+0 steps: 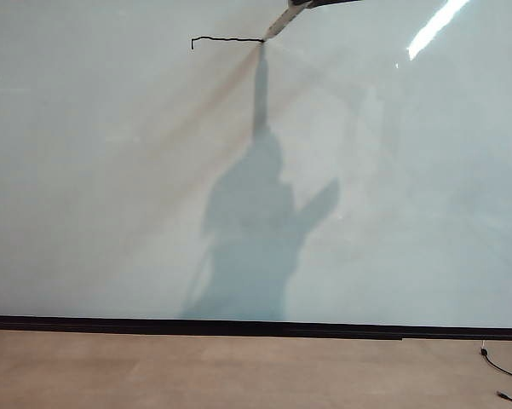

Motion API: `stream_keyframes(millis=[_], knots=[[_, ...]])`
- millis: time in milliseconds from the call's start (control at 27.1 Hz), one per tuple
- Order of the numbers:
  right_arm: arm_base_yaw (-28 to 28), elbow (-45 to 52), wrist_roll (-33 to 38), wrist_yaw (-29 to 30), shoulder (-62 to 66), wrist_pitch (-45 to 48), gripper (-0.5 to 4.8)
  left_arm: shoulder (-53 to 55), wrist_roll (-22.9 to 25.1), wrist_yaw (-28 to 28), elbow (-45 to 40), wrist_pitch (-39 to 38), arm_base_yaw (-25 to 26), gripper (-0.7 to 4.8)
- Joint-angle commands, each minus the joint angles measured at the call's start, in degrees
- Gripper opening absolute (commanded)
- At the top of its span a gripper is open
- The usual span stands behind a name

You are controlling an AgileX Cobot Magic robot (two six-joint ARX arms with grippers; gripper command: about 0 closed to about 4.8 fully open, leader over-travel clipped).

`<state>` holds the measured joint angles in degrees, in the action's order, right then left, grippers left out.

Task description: Pick up the pen on the shelf to the right of the whiteboard and write the letter Z.

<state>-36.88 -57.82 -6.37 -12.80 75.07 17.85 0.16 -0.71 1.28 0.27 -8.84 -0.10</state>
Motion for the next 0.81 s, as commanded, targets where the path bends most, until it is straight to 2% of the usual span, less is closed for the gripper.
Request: stream_keyframes(millis=[37,295,406,590,811], knots=[[0.6,0.7,-1.0,-5.2,-1.1,0.7,-0.06,0.0,0.3,0.0,0.1,0.3,0.0,-0.04],[0.7,1.5,-1.2,-4.9,-1.9,0.8,-0.06,0.0,0.3,0.0,0.1,0.3,0.0,-0.05],[0.3,1.5,-0.5,-1.2,-1.9,0.7,-0.06,0.0,0.3,0.0,0.1,0.3,0.0,-0.04],[-7.5,3.8,0.4,-0.6,-3.7,0.5,-0.06,0.0,0.3,0.0,0.1,0.3,0.0,-0.04],[-8.9,3.3,-1.0,0.4,3.5,0.8,-0.06,0.0,0.3,0.0,0.1,0.3,0.0,-0.04]])
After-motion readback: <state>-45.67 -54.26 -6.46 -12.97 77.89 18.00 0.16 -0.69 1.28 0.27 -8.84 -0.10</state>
